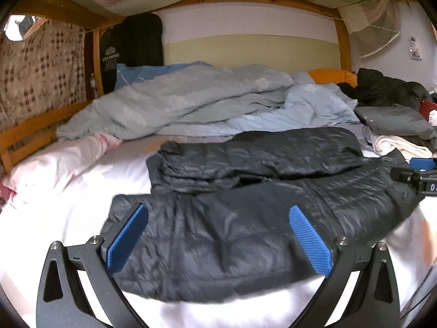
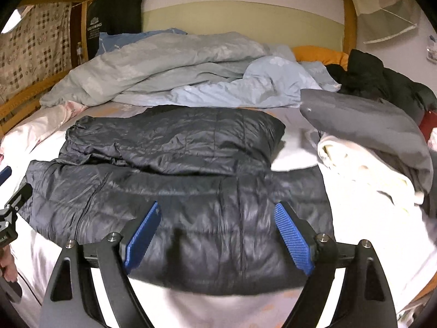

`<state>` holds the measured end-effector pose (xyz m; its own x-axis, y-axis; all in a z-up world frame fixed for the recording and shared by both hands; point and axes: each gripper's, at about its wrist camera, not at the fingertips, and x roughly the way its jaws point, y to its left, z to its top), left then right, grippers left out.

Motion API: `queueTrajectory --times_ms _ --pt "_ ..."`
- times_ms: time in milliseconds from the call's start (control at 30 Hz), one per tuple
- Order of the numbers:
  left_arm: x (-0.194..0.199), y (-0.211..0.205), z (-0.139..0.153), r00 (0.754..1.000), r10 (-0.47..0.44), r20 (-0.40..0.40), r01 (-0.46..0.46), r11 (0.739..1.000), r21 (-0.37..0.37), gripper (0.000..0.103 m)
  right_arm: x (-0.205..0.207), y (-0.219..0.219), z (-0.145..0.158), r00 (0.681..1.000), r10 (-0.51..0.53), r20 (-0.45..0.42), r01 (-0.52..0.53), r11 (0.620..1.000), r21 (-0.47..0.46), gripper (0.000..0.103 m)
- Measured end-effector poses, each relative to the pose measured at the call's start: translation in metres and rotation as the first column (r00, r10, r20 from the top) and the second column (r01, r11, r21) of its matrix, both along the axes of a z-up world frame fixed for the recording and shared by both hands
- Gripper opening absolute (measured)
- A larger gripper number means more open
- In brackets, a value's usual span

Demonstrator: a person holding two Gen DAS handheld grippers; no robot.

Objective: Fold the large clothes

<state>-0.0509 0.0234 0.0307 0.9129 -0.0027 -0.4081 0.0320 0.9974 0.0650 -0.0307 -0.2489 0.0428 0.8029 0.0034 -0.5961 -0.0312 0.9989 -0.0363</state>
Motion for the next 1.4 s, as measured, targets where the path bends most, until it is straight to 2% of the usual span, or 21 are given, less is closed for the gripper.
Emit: queueTrajectory --times_ms 167,300,333,400,500,567,633,733,800,867,900,967,1000,1067,1100,1133,1167,1200,1267,1367,1400 --pt "-0.001 -0.016 -0.017 0.998 -0.037 -0.045 0.039 0.998 0.043 0.103 -0.01 -0.001 -0.01 1.0 0.003 -0.018 -0.003 1.0 0.006 0.087" --pt "0.007 -0.036 -0.036 0.992 -0.034 -0.123 0.056 0.983 0.173 0.103 -0.009 0.0 -0.014 0.999 0.011 -0.034 -0.011 1.0 -0.011 0.087" --pt "0.01 -0.038 -0.041 0.989 -0.018 -0.149 0.048 0.979 0.199 0.103 -0.007 0.002 -0.015 0.998 0.034 -0.05 -0.036 0.999 -0.036 0.087" --pt "0.015 -0.035 -0.049 0.977 -0.034 -0.209 0.072 0.982 0.176 0.103 -0.004 0.009 -0.021 0.991 0.092 -0.102 -0.103 0.988 -0.116 0.087" --pt "0.017 -0.036 -0.057 0.955 -0.079 -0.285 0.134 0.975 0.178 0.103 -0.007 0.023 -0.039 0.968 0.176 -0.179 -0.22 0.941 -0.259 0.087" --pt "0.013 -0.043 -0.064 0.93 -0.135 -0.343 0.222 0.948 0.229 0.103 -0.008 0.03 -0.045 0.959 0.197 -0.204 -0.251 0.923 -0.291 0.087" --pt "0.007 -0.047 -0.071 0.921 -0.14 -0.364 0.25 0.928 0.276 0.103 -0.012 0.039 -0.053 0.938 0.241 -0.25 -0.313 0.901 -0.302 0.087" --pt "0.005 -0.046 -0.074 0.928 -0.111 -0.355 0.219 0.934 0.282 0.103 -0.02 0.055 -0.064 0.923 0.274 -0.269 -0.366 0.843 -0.394 0.087" --pt "0.008 -0.043 -0.074 0.953 -0.036 -0.3 0.139 0.934 0.33 0.103 -0.021 0.062 -0.07 0.93 0.265 -0.256 -0.358 0.817 -0.453 0.087" --pt "0.01 -0.043 -0.077 0.975 0.084 -0.203 0.022 0.881 0.472 0.103 -0.017 0.063 -0.073 0.949 0.222 -0.222 -0.306 0.813 -0.496 0.087" --pt "0.013 -0.04 -0.079 0.975 0.115 -0.19 -0.004 0.865 0.501 0.103 -0.011 0.063 -0.075 0.972 0.155 -0.177 -0.228 0.802 -0.553 0.087" --pt "0.019 -0.029 -0.078 0.966 0.124 -0.226 -0.014 0.902 0.432 0.103 -0.005 0.061 -0.082 0.986 0.091 -0.137 -0.157 0.765 -0.624 0.088" --pt "0.022 -0.021 -0.077 0.96 0.127 -0.249 -0.024 0.924 0.381 0.1 -0.003 0.057 -0.083 0.987 0.089 -0.134 -0.154 0.764 -0.627 0.088" --pt "0.025 -0.014 -0.076 0.958 0.131 -0.257 -0.035 0.936 0.349 0.086 0.0 0.052 -0.078 0.987 0.087 -0.137 -0.151 0.793 -0.59 0.088" --pt "0.025 -0.013 -0.075 0.96 0.14 -0.243 -0.045 0.933 0.358 0.064 0.001 0.049 -0.075 0.987 0.083 -0.136 -0.147 0.803 -0.577 0.079" --pt "0.023 -0.014 -0.075 0.962 0.142 -0.233 -0.046 0.927 0.372 0.041 0.002 0.047 -0.074 0.987 0.08 -0.14 -0.147 0.804 -0.576 0.065" --pt "0.021 -0.015 -0.074 0.965 0.135 -0.223 -0.038 0.918 0.394 0.03 0.003 0.046 -0.074 0.987 0.07 -0.143 -0.14 0.805 -0.576 0.027" --pt "0.018 -0.016 -0.071 0.97 0.121 -0.209 -0.026 0.913 0.407 0.019 0.002 0.045 -0.073 0.986 0.075 -0.147 -0.146 0.814 -0.563 0.019" --pt "0.013 -0.013 -0.06 0.973 0.096 -0.209 -0.01 0.925 0.379 0.014 -0.004 0.046 -0.066 0.984 0.106 -0.143 -0.168 0.816 -0.553 0.012" --pt "-0.003 -0.003 -0.036 0.972 0.083 -0.221 -0.006 0.945 0.328 0.013 -0.02 0.047 -0.054 0.983 0.122 -0.134 -0.175 0.828 -0.532 0.011" --pt "-0.01 0.002 -0.029 0.97 0.08 -0.23 -0.006 0.953 0.304 0.014 -0.045 0.042 -0.041 0.981 0.145 -0.132 -0.19 0.871 -0.453 0.011"
